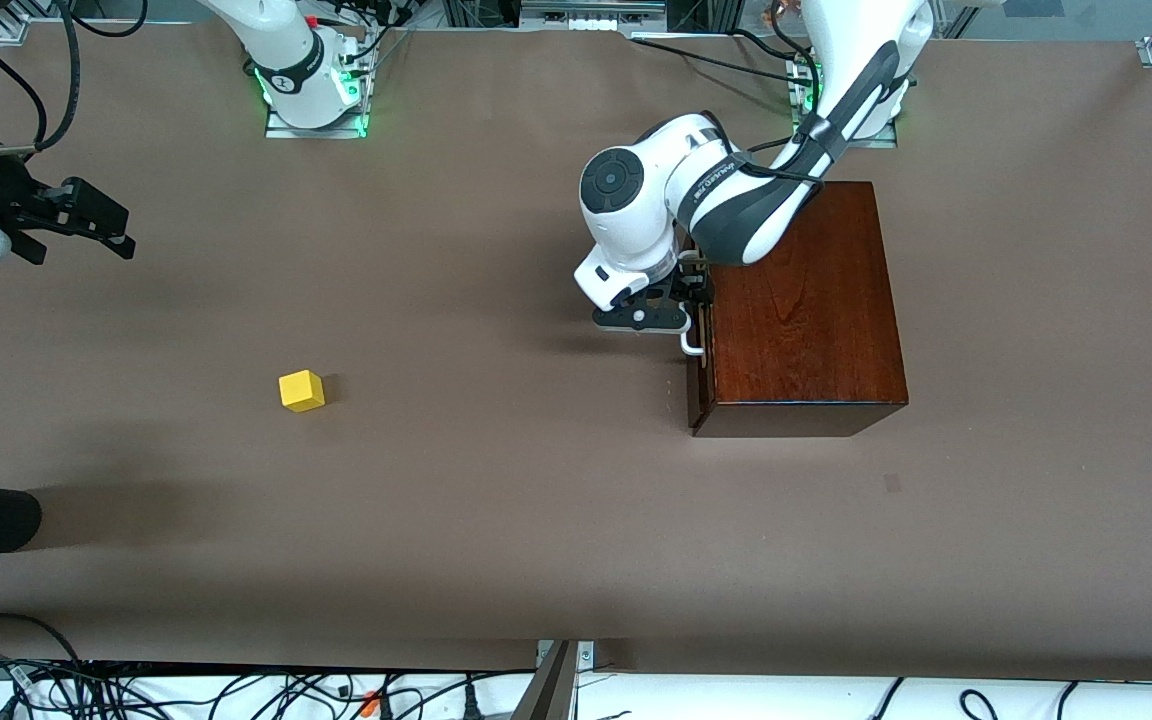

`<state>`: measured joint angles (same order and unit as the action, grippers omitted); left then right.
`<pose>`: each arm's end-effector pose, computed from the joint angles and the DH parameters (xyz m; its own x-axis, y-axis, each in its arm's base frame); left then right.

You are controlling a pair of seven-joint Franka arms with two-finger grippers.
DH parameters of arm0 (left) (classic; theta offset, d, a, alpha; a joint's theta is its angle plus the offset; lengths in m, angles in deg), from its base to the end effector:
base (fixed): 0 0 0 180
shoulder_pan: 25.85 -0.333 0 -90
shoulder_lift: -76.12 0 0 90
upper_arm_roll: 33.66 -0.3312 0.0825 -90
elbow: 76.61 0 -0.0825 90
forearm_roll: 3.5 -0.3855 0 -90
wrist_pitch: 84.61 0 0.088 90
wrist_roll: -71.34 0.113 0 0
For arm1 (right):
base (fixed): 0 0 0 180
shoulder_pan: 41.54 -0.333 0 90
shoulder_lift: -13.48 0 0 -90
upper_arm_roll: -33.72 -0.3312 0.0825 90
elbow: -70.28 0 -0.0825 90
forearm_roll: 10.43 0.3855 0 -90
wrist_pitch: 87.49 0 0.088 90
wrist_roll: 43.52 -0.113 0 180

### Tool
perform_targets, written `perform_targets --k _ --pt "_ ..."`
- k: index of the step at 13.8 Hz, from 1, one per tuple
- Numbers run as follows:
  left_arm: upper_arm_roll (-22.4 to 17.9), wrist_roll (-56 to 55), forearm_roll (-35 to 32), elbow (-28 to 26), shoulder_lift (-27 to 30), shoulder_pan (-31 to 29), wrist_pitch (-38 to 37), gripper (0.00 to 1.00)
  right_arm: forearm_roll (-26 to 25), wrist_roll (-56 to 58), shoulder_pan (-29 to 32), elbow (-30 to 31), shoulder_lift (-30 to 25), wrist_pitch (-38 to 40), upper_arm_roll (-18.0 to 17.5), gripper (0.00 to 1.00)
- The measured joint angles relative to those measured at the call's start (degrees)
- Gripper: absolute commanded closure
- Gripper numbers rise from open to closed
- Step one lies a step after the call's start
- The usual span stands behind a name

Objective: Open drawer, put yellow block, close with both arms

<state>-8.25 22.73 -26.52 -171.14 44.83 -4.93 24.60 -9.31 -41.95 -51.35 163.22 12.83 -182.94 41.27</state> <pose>0.5004 -0.4318 0.3088 0.9929 -0.0980 -0.0669 -0.1116 -0.9624 -0.2476 0.5609 0.0237 0.6241 0.9964 0.0648 0.0556 0.0660 -0.9976 -0.0195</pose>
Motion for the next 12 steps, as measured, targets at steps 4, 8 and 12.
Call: perform_targets --k 4,8,12 --pt "0.1 -2.37 -1.9 -0.02 -0.19 0.18 0.01 0.0 0.0 0.0 0.0 0.0 0.0 0.0 0.0 0.0" --pt "0.1 -2.99 -2.2 -0.01 -0.27 0.27 0.24 0.0 0.0 0.0 0.0 0.0 0.0 0.0 0.0 0.0" --pt "0.16 -4.28 -2.88 -0.01 -0.51 0.6 0.54 0.0 0.0 0.0 0.0 0.0 0.0 0.0 0.0 0.0"
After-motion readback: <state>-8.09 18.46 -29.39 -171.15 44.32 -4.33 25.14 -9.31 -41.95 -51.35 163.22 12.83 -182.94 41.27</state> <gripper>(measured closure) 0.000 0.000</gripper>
